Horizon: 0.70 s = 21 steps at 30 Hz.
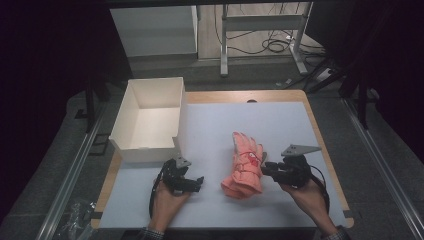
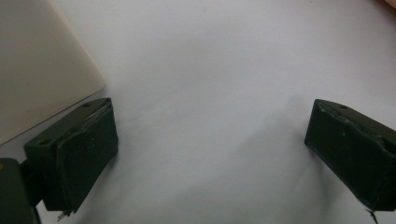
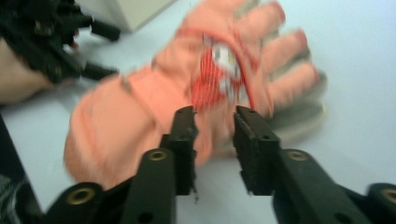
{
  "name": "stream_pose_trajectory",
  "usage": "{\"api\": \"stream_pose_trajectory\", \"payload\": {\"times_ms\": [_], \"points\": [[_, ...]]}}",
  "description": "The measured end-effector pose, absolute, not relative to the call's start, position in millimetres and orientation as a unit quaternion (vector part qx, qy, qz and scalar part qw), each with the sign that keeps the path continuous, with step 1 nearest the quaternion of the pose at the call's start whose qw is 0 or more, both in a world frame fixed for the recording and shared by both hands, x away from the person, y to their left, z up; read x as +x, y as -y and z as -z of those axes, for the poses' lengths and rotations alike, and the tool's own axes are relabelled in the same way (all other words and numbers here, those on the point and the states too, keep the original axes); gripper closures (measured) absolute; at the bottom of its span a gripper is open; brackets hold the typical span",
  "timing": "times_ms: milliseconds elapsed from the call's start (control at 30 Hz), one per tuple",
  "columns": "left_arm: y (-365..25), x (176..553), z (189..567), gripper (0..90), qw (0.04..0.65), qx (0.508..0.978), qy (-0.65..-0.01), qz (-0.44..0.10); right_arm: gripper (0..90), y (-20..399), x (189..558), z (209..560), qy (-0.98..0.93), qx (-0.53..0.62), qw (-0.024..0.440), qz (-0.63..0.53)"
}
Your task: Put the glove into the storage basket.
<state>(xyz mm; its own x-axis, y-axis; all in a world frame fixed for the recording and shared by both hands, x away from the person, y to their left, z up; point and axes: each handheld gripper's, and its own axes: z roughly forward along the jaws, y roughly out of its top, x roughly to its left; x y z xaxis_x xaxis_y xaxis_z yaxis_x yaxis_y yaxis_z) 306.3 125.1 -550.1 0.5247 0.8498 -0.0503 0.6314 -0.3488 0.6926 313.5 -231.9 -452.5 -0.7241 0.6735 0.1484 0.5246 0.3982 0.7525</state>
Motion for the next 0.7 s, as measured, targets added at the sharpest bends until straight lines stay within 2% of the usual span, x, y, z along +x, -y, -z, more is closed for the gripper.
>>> {"api": "stream_pose_trajectory", "payload": {"times_ms": [67, 200, 233, 300, 367, 433, 700], "points": [[-124.9, 306.3, 550.2, 2.5, 0.339, 0.804, -0.461, -0.161, 59.4, 222.6, 324.3, 450.8, -0.831, 0.355, 0.091, -0.418], [-125.0, 306.4, 550.3, 2.5, 0.339, 0.804, -0.46, -0.163, 55.1, 203.9, 344.0, 454.2, -0.837, 0.351, 0.085, -0.41], [-125.1, 306.4, 550.2, 2.5, 0.339, 0.805, -0.46, -0.163, 57.8, 199.8, 348.4, 457.8, -0.842, 0.354, 0.081, -0.399], [-125.0, 306.3, 550.2, 2.5, 0.339, 0.804, -0.461, -0.162, 74.7, 194.8, 353.2, 464.6, -0.842, 0.367, 0.07, -0.389], [-124.9, 306.3, 550.3, 2.5, 0.339, 0.804, -0.461, -0.162, 85.2, 192.5, 353.5, 467.3, -0.839, 0.372, 0.062, -0.392], [-125.0, 306.4, 550.2, 2.5, 0.339, 0.804, -0.46, -0.162, 88.0, 191.1, 351.5, 464.8, -0.837, 0.379, 0.066, -0.389], [-124.9, 306.3, 550.2, 2.5, 0.339, 0.804, -0.461, -0.161, 88.3, 192.4, 333.8, 432.8, -0.793, 0.44, 0.073, -0.414]]}}
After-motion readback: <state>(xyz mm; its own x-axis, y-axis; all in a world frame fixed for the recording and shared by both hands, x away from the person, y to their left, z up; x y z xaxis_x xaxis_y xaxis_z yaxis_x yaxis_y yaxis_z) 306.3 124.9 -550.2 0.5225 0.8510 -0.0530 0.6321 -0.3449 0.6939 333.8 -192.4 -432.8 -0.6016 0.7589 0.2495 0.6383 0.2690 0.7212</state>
